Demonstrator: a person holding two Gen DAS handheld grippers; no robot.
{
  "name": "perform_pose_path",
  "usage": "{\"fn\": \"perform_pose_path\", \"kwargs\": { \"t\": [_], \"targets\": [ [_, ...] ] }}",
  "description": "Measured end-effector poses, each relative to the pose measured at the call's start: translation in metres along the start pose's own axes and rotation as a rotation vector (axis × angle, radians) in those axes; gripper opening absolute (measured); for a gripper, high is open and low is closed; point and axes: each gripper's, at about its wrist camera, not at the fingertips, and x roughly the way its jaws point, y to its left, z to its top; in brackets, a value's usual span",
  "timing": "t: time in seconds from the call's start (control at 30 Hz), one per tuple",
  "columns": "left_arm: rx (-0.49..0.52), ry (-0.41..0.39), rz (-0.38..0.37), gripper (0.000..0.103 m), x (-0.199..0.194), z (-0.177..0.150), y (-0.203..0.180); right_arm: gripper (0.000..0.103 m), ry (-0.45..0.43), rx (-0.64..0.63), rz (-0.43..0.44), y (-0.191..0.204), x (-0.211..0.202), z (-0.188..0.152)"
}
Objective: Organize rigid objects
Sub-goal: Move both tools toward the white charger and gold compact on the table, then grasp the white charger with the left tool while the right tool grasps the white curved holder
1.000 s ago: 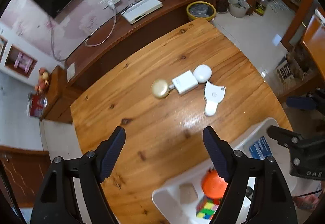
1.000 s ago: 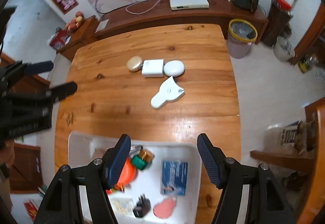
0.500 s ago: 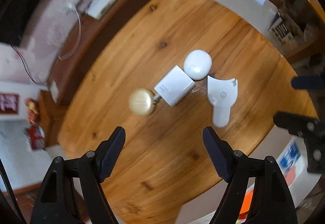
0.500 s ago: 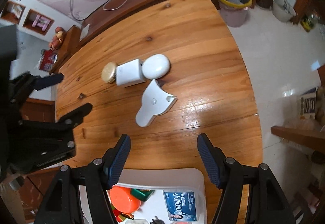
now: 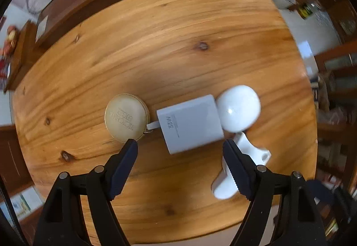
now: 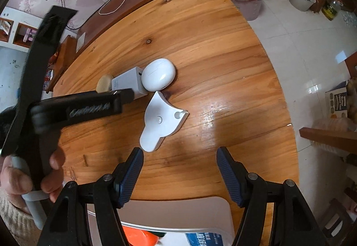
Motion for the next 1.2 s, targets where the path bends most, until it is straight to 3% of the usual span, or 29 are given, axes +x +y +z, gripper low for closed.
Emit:
{"fn": "perform_pose_path", "kwargs": {
  "t": [0.27, 0.6, 0.93, 1.0, 1.03, 1.2],
  "targets": [
    [-0.113, 0.005, -0.110, 0.081, 0.003, 0.003, 0.007, 0.069, 0.016, -0.001, -0.001, 0.005, 0.011, 0.000],
    [-0.226, 0.004, -0.123, 0.081, 0.012, 0.003, 0.014, 0.069, 0.020, 0.005, -0.012, 0.010, 0.016, 0.003],
    [-0.219, -0.009, -0.109, 0.079, 0.013, 0.003, 0.016, 0.069, 0.038, 0.030, -0.017, 0.012, 0.030, 0.013],
    [-0.210, -0.011, -0.113, 0.074, 0.013, 0.003, 0.017, 0.069, 0.048, 0.050, -0.020, 0.011, 0.035, 0.017],
    [-0.203, -0.011, -0.139, 0.063, 0.013, 0.003, 0.017, 0.069, 0.052, 0.062, -0.016, 0.010, 0.038, 0.019],
    [-0.188, -0.006, -0.152, 0.062, 0.012, 0.002, 0.016, 0.069, 0.070, 0.099, -0.009, 0.013, 0.050, 0.028]
  ]
}}
